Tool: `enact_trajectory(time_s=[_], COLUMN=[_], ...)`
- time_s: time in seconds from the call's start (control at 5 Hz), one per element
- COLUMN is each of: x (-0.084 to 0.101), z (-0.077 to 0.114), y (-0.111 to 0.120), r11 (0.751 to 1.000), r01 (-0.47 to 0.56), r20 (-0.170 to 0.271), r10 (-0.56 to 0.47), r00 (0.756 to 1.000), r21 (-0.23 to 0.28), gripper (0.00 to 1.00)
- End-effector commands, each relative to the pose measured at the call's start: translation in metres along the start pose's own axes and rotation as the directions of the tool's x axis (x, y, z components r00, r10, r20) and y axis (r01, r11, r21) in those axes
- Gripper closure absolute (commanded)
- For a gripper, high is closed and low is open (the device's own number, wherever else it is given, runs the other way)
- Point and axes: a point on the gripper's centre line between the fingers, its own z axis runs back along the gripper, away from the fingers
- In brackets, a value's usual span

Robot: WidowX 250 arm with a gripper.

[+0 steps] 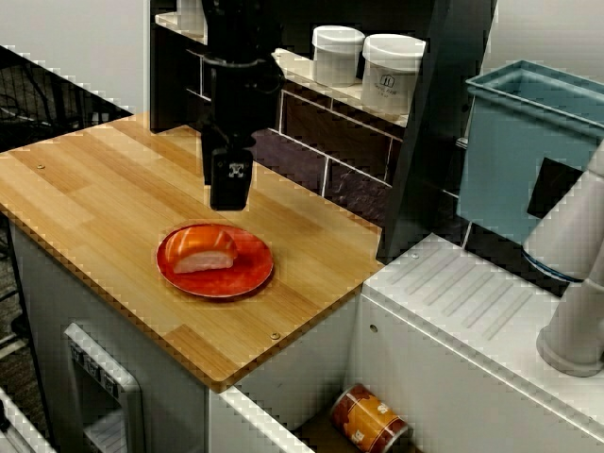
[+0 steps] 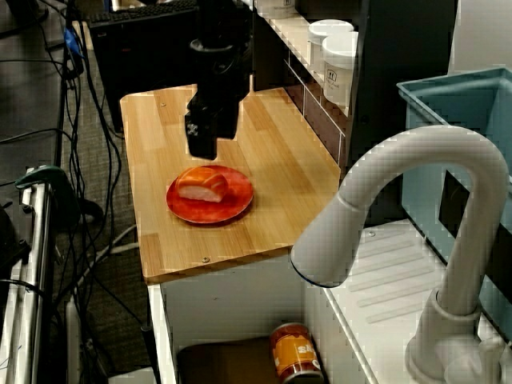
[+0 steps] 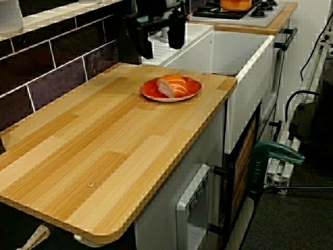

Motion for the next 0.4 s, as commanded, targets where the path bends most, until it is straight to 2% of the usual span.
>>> enact_trajectory(time_s=[0.0,0.2], x=[0.001,0.002], z=[0.051,0.064], y=[0.014,0.016], r11=[0.998,0.987], r01=[0.057,0.116], r20=[0.144,0.162], r10=[-0.059,-0.134], r00=[0.988,0.978], r21=[0.018,0.114], gripper=[0.00,0.00])
